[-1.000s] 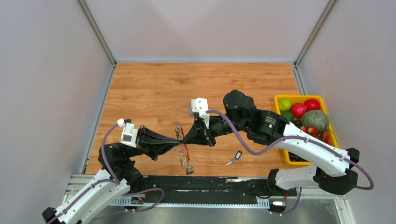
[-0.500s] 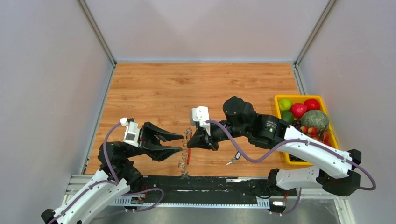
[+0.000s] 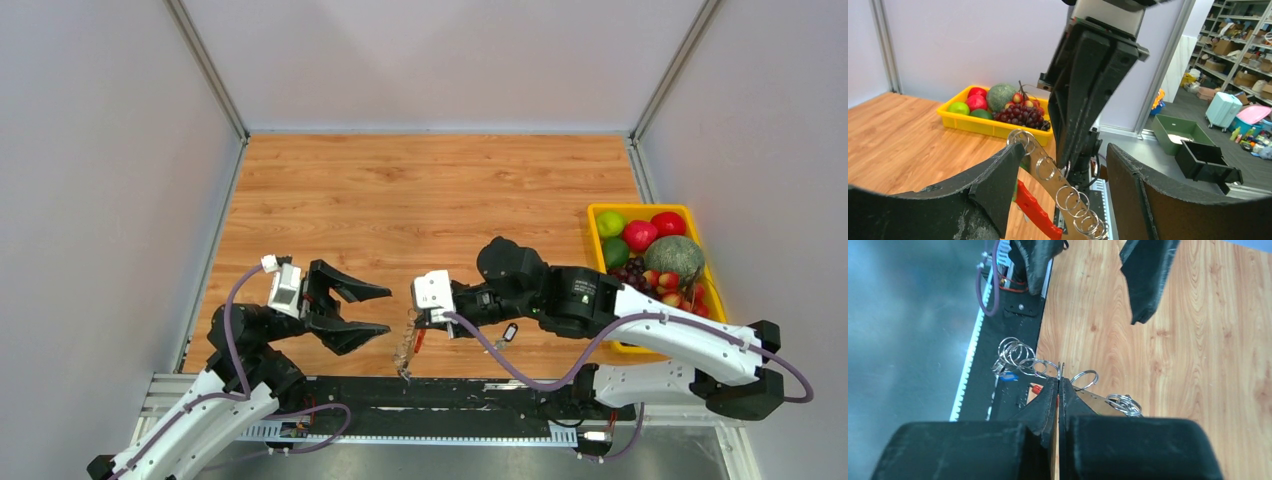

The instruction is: Put the keys on the keyring

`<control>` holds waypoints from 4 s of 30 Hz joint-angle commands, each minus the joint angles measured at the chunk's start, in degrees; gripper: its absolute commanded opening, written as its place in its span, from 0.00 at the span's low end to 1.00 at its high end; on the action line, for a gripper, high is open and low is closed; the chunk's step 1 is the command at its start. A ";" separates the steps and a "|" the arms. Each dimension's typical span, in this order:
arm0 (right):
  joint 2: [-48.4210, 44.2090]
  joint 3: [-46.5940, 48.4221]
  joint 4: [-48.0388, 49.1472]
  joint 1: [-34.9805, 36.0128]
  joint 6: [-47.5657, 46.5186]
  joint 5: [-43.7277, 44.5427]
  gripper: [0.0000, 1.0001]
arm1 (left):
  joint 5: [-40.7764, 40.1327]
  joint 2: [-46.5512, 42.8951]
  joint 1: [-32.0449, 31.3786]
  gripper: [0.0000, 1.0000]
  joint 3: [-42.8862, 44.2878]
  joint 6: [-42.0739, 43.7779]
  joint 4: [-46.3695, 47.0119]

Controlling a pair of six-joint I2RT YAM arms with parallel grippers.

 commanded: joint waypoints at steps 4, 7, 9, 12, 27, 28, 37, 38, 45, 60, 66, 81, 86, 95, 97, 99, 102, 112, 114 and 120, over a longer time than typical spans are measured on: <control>-1.10 -2.44 2.98 7.79 -11.57 15.98 0.00 | -0.80 1.86 -0.07 0.73 1.24 1.71 -0.36; -1.46 -4.46 3.90 10.58 -14.37 22.73 0.00 | -0.59 3.00 -0.07 0.73 0.93 1.49 0.21; -2.03 -6.38 4.72 11.87 -16.35 25.50 0.00 | -0.54 3.23 -0.07 0.73 0.66 1.34 0.58; -3.38 -8.58 6.51 12.81 -18.62 27.26 0.00 | -0.58 3.38 -0.07 0.73 0.34 1.27 0.65; -7.70 -13.41 11.90 17.99 -25.25 34.31 0.00 | 0.13 4.68 -0.07 0.73 -0.54 0.42 1.35; -7.76 -13.67 12.29 18.34 -25.73 35.07 0.00 | 0.33 4.79 -0.07 0.72 -0.54 0.31 1.57; -8.85 -14.82 14.01 20.41 -27.93 37.99 0.00 | 0.78 4.96 -0.07 0.73 -0.63 0.11 1.88; -8.84 -14.70 14.05 20.44 -27.74 38.17 0.00 | 0.81 5.05 -0.07 0.73 -0.63 0.08 1.93; -9.03 -11.83 14.12 20.44 -20.76 48.00 0.00 | 0.53 6.54 -0.05 0.72 -0.82 -0.73 3.23; -14.07 -8.76 8.87 11.35 12.12 66.43 0.00 | -1.59 14.32 -0.18 0.71 -3.17 -1.99 6.04; -12.09 -5.29 0.21 -5.46 26.52 55.43 0.00 | -5.42 25.17 -6.40 0.71 -2.68 3.16 3.44; -10.96 -7.81 -0.37 -18.42 31.86 47.14 0.00 | -24.51 47.43 -21.36 0.79 0.87 12.32 6.85; -11.38 -8.87 0.81 -20.43 32.28 44.67 0.00 | -29.42 55.63 -24.30 0.80 4.54 16.01 9.13; -12.43 -10.04 2.13 -23.06 31.86 41.93 0.00 | -30.90 70.47 -26.77 0.78 10.82 20.38 17.23; -12.82 -10.29 2.41 -23.50 31.69 41.34 0.00 | -30.86 73.24 -27.30 0.77 12.61 20.96 17.48; -12.88 -10.49 2.53 -23.94 31.49 40.76 0.00 | -31.36 75.49 -27.89 0.76 14.14 21.49 17.59; -13.26 -11.12 2.61 -24.47 31.27 39.99 0.00 | -32.50 77.91 -28.53 0.75 15.70 22.15 17.80; -14.35 -13.45 3.29 -25.86 31.01 37.47 0.00 | -31.17 84.78 -30.15 0.64 20.47 22.42 17.88; -14.50 -13.81 3.37 -26.33 30.85 37.22 0.00 | -30.62 85.35 -30.23 0.63 20.88 22.38 17.80; -14.92 -13.93 3.58 -27.38 30.48 36.41 0.00 | -30.05 86.64 -30.56 0.60 21.71 22.02 17.81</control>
